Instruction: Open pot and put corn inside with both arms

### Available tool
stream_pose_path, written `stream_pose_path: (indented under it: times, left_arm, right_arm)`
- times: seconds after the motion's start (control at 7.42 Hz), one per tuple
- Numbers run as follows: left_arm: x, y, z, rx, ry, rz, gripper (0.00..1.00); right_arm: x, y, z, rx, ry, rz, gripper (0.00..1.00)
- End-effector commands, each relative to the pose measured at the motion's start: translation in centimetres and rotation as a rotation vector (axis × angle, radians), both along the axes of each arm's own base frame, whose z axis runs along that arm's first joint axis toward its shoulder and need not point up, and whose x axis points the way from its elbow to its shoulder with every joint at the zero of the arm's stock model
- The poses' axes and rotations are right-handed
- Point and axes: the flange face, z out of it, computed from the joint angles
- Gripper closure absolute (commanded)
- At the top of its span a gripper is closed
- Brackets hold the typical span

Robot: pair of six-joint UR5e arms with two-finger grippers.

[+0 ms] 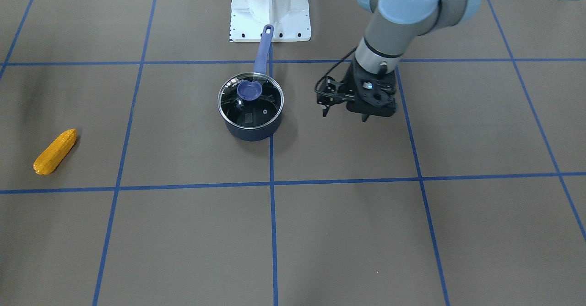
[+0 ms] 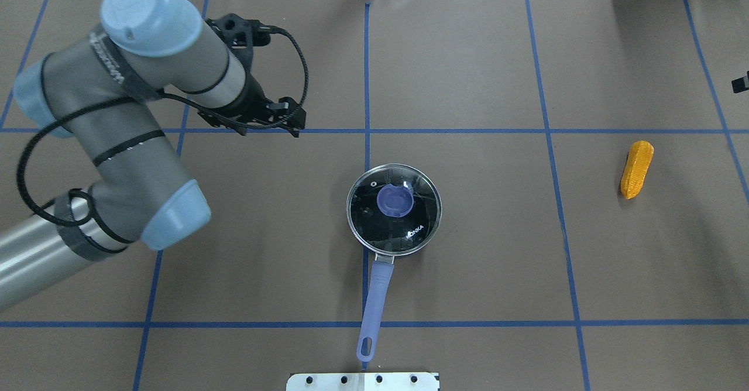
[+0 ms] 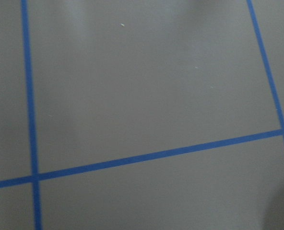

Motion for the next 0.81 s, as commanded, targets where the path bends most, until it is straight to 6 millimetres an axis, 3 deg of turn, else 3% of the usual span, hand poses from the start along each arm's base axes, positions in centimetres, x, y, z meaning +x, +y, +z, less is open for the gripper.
stream_pose_path:
  times: [0.0, 0.13, 0.27, 0.54, 0.67]
  left_arm:
    - [9.4, 4.8, -6.7, -0.057, 0.001, -0.035, 0.01]
    - [11.5, 4.8, -9.6, -0.103, 0.007, -0.056, 0.01]
    - [12.7, 5.7, -10.6, -0.133, 0.011, -0.06, 0.01]
    - [13.8, 6.5, -11.0, -0.155, -0.001, -0.081, 0.01]
    - [15.6, 7.4, -10.7, -0.136, -0.05, -0.102, 0.01]
  right_arm:
    - [0.0, 0.0, 0.2, -0.003, 0.001, 0.001, 0.0]
    - [0.0, 0.0, 0.2, -0.003, 0.001, 0.0, 0.0]
    - [0.0, 0.0, 0.2, -0.004, 0.001, 0.002, 0.0]
    - [0.0, 0.0, 0.2, -0.004, 0.001, 0.002, 0.0]
    - [0.0, 0.0, 0.2, -0.006, 0.0, 0.001, 0.0]
